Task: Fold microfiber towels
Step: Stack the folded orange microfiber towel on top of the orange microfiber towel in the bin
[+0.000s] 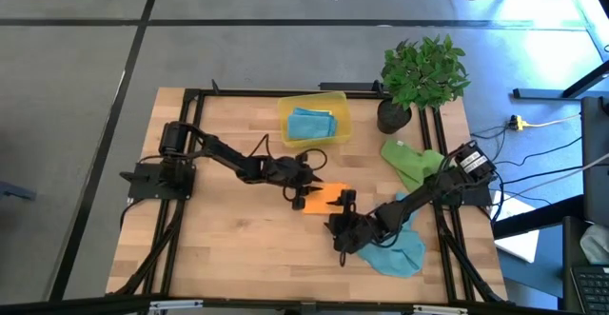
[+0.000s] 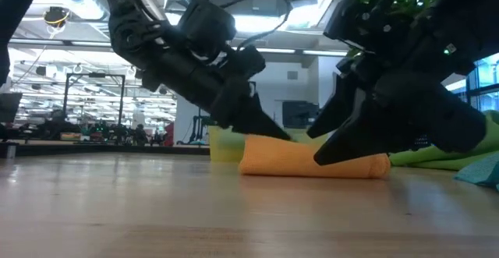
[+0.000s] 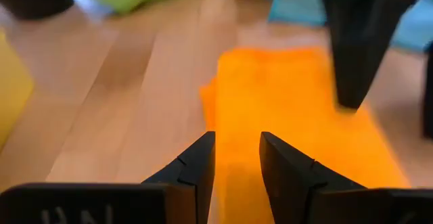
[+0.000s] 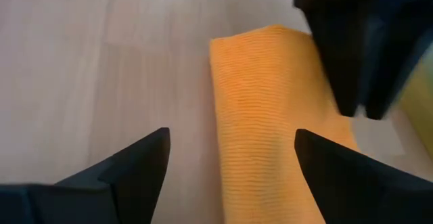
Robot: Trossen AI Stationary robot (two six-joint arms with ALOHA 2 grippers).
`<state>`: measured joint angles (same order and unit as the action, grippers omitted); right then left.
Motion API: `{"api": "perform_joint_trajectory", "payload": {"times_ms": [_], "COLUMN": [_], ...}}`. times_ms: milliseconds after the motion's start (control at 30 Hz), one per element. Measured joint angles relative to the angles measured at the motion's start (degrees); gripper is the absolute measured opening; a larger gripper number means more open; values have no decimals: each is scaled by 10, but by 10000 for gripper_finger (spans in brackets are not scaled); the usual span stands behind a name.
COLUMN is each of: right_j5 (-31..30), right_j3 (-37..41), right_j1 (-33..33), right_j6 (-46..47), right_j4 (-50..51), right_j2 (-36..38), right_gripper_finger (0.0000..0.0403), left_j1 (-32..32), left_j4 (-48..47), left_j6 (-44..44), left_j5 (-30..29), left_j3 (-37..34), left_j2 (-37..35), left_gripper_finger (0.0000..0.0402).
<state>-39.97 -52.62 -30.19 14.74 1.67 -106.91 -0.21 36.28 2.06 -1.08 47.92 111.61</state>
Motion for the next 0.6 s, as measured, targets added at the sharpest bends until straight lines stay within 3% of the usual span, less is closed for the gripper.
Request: {"api": "perform_joint_trajectory", "payload": {"times_ms": [267, 600], "right_j5": [-9, -15], "right_j3": [0, 0], "right_j1": [15, 18], "right_j6": [0, -16], "right_j4": [37, 37], "right_j2": [0, -14], "right_gripper_finger": [319, 319], "left_j1": [0, 7], "left_j4": [-55, -63], "left_j6": [0, -31], "left_j5": [-60, -62], "left_j3": [0, 0], "left_j2": [0, 0], "left_gripper_finger": [108, 108]}}
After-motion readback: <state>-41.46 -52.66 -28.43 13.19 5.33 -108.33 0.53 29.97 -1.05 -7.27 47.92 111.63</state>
